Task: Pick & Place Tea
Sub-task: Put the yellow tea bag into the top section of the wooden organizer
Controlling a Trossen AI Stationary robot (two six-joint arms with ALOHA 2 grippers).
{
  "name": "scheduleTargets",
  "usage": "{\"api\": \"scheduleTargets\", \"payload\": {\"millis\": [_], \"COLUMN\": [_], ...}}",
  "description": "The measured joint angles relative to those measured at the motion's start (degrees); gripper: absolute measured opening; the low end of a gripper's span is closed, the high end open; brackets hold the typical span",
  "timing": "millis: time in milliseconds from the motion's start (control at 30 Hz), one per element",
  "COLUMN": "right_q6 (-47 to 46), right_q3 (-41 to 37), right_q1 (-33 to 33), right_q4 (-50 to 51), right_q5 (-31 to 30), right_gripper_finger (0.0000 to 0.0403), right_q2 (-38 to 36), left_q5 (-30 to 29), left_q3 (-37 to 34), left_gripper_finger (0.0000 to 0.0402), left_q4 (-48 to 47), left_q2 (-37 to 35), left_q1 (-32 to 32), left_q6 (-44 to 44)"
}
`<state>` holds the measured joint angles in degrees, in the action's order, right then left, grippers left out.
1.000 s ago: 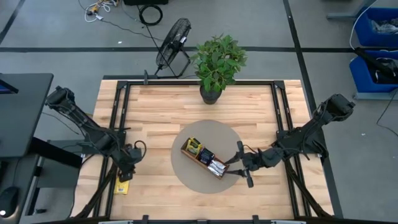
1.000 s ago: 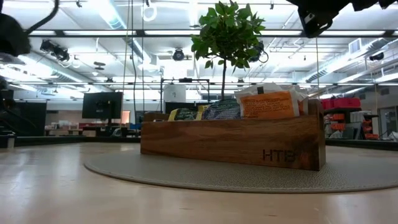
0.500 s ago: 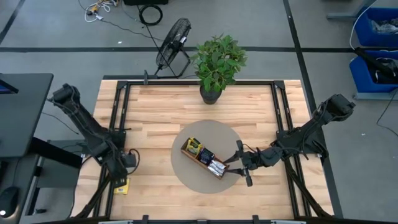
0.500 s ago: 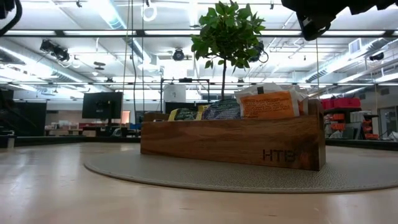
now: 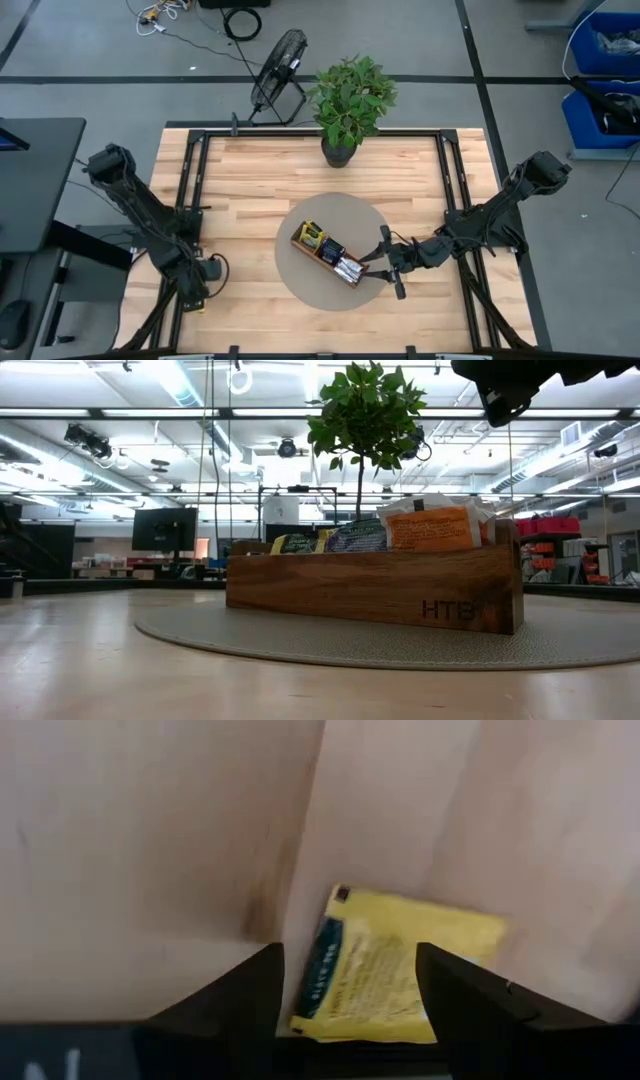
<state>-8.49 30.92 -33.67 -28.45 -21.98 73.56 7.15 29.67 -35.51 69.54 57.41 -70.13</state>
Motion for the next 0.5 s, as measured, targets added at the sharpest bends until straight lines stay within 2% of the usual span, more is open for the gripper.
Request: {"api": "scheduleTargets", "payload": {"millis": [200,333,500], "right_q6": [-0.53,-0.55,-0.63], "right_q3": [0.0,0.0,0.0], "right_q1": [0.24,0.24,0.24], "right_q4": [0.0,0.02,0.14], "right_q5": [-0.02,-0.02,-0.02], "right_gripper_finger": [0.0162,0.0162,0.0162], "right_q2": [0.0,0.0,0.0], "left_q5": [0.59,0.45,-0.15], "left_q3": [0.45,0.61,0.57], "left_gripper_finger": [0.0234,0.0229,0.0192], "left_q4": [0.95,0.85,0.11], "left_q2": [6.1,7.57,7.67], "left_q1": [1.28,1.27,1.29], "left_q6": [-1.93,-4.27,-5.88]}}
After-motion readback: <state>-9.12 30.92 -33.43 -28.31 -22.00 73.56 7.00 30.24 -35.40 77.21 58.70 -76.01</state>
